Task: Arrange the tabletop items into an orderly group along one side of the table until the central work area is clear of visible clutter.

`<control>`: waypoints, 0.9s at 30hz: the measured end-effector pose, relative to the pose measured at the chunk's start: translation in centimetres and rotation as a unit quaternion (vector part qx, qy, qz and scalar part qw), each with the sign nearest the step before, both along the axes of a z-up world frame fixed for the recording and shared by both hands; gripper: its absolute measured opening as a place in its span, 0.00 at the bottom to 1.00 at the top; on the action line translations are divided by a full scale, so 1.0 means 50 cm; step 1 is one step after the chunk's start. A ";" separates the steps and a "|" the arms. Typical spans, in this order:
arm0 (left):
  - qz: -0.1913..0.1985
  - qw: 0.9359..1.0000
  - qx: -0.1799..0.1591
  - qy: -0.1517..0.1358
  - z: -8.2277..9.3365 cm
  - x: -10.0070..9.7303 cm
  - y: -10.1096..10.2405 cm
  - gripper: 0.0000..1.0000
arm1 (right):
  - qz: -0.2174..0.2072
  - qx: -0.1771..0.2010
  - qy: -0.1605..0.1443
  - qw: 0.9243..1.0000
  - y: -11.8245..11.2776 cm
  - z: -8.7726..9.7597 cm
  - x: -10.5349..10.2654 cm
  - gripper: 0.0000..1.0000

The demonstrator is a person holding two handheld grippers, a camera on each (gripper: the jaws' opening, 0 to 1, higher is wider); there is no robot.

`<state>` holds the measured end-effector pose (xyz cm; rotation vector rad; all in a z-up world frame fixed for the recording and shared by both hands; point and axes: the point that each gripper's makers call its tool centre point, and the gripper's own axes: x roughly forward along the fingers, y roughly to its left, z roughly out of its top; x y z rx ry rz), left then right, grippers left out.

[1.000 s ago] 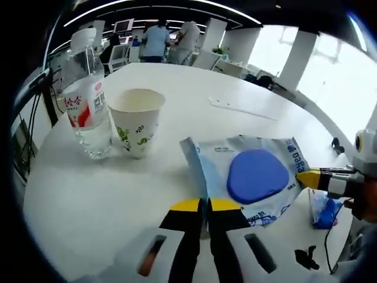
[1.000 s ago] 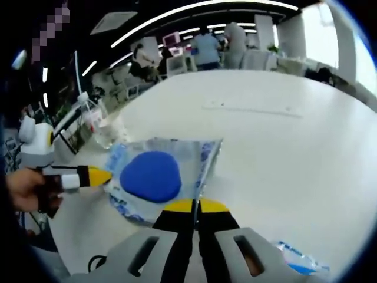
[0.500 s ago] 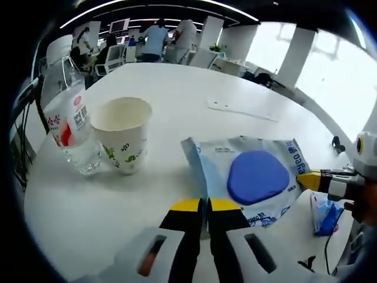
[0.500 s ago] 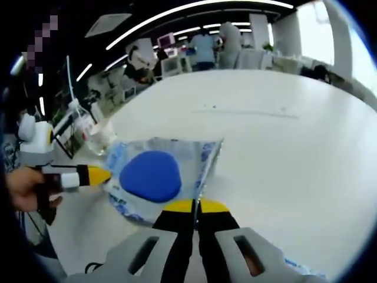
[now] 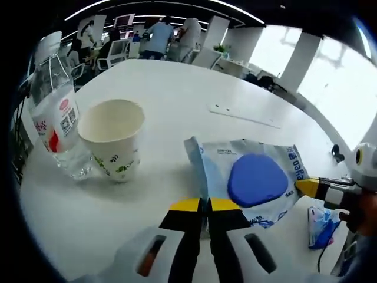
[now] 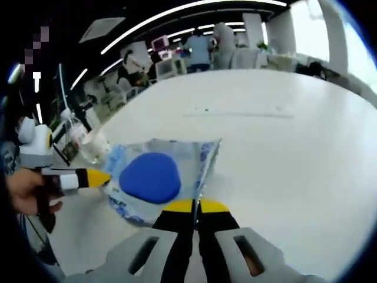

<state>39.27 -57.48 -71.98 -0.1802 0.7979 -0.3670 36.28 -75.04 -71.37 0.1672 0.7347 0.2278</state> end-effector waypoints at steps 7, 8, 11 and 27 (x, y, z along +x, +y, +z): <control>0.009 1.000 0.002 0.005 -0.001 0.013 0.009 0.03 | 0.001 0.004 0.000 1.000 0.010 -0.002 0.016 0.00; 0.013 1.000 0.000 0.006 -0.002 0.016 0.012 0.03 | 0.002 0.003 0.000 1.000 0.012 -0.003 0.018 0.00; 0.024 1.000 -0.001 0.010 -0.005 0.026 0.018 0.03 | 0.005 0.003 0.004 1.000 0.017 -0.011 0.025 0.00; 0.073 0.997 0.001 0.017 -0.004 0.057 0.069 0.04 | 0.019 0.005 0.015 1.000 0.057 -0.025 0.051 0.00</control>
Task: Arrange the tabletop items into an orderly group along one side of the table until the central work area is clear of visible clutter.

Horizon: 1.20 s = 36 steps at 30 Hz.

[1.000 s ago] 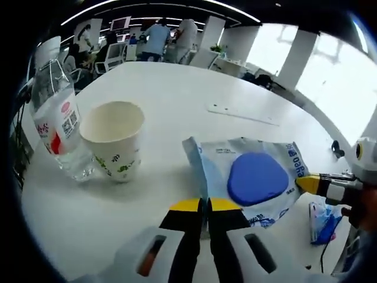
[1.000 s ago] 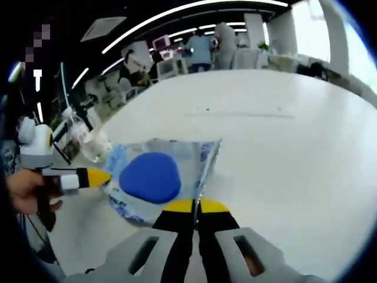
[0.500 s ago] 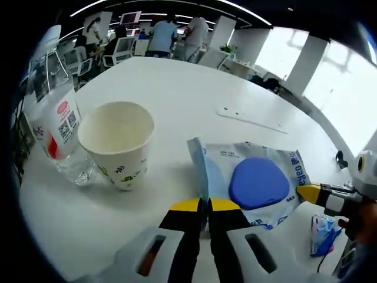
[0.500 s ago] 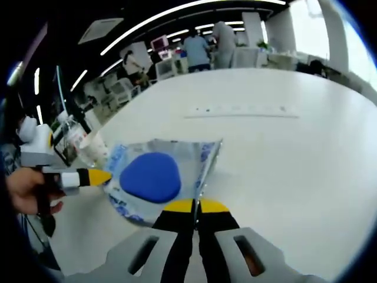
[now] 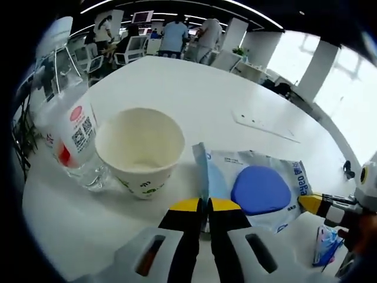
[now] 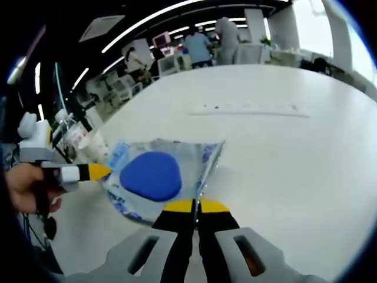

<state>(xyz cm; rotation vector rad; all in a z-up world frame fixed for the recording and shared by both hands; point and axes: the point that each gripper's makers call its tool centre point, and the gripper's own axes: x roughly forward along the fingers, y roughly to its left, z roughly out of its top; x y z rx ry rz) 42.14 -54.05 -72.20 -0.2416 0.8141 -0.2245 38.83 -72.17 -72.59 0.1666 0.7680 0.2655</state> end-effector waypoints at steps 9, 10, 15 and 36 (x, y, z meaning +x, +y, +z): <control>0.040 0.999 -0.019 0.007 -0.002 0.007 0.019 0.04 | -0.004 0.009 0.009 1.000 0.013 -0.013 0.006 0.00; 0.043 0.999 -0.024 0.006 -0.001 0.009 0.021 0.04 | -0.006 0.009 0.009 1.000 0.013 -0.014 0.006 0.00; 0.052 0.998 -0.022 0.004 0.001 0.014 0.028 0.01 | -0.021 0.018 0.011 1.000 0.013 -0.018 0.012 0.00; 0.055 0.998 0.004 -0.004 -0.003 0.014 0.041 0.01 | -0.047 0.039 0.012 0.998 0.023 -0.023 0.025 0.00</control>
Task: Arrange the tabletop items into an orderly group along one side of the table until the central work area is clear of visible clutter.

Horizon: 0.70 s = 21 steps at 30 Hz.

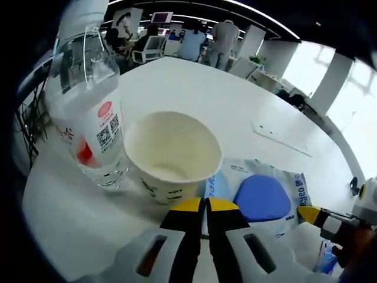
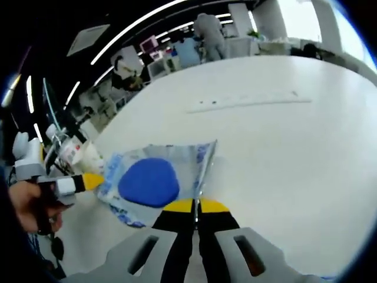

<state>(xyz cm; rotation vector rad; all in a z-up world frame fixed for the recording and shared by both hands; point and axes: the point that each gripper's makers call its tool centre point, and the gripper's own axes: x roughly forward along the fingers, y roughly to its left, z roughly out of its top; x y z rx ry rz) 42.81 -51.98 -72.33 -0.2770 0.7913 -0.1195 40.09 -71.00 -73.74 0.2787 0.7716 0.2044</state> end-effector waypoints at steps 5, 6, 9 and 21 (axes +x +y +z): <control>0.001 1.000 0.008 -0.022 0.015 0.006 0.005 0.00 | -0.004 -0.007 -0.003 1.000 -0.002 -0.002 -0.001 0.00; 0.003 1.000 0.006 -0.020 0.014 0.004 0.006 0.00 | -0.006 -0.007 -0.003 1.000 -0.003 -0.001 -0.002 0.00; 0.001 1.000 0.011 -0.015 0.013 -0.004 0.008 0.00 | -0.013 -0.011 -0.005 1.000 -0.008 -0.001 -0.004 0.00; -0.001 1.000 0.009 -0.016 0.014 -0.020 0.010 0.00 | -0.013 -0.018 -0.013 1.000 -0.015 -0.001 0.004 0.02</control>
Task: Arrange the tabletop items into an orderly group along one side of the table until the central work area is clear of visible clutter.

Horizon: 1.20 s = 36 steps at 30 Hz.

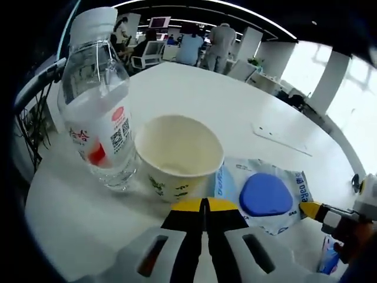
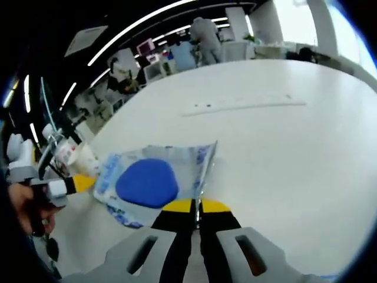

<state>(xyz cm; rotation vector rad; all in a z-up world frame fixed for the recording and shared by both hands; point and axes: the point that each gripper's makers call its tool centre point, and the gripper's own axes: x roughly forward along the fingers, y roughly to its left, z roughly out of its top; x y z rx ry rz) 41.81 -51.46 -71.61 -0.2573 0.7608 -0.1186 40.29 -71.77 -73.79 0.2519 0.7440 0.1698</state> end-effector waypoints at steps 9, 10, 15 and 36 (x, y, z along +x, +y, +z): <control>-0.001 1.000 -0.004 0.003 -0.007 -0.015 0.001 0.00 | 0.004 -0.014 -0.012 1.000 -0.012 0.004 0.005 0.17; -0.001 1.000 -0.004 0.003 -0.007 -0.018 0.002 0.00 | 0.003 -0.016 -0.017 1.000 -0.014 0.008 0.005 0.18; -0.017 1.000 0.003 -0.011 -0.001 -0.042 0.002 0.00 | -0.003 -0.025 -0.031 0.999 -0.032 0.028 0.006 0.19; -0.062 0.996 -0.021 -0.063 0.016 -0.113 -0.016 0.08 | 0.003 -0.030 -0.055 0.998 -0.072 0.080 -0.059 0.38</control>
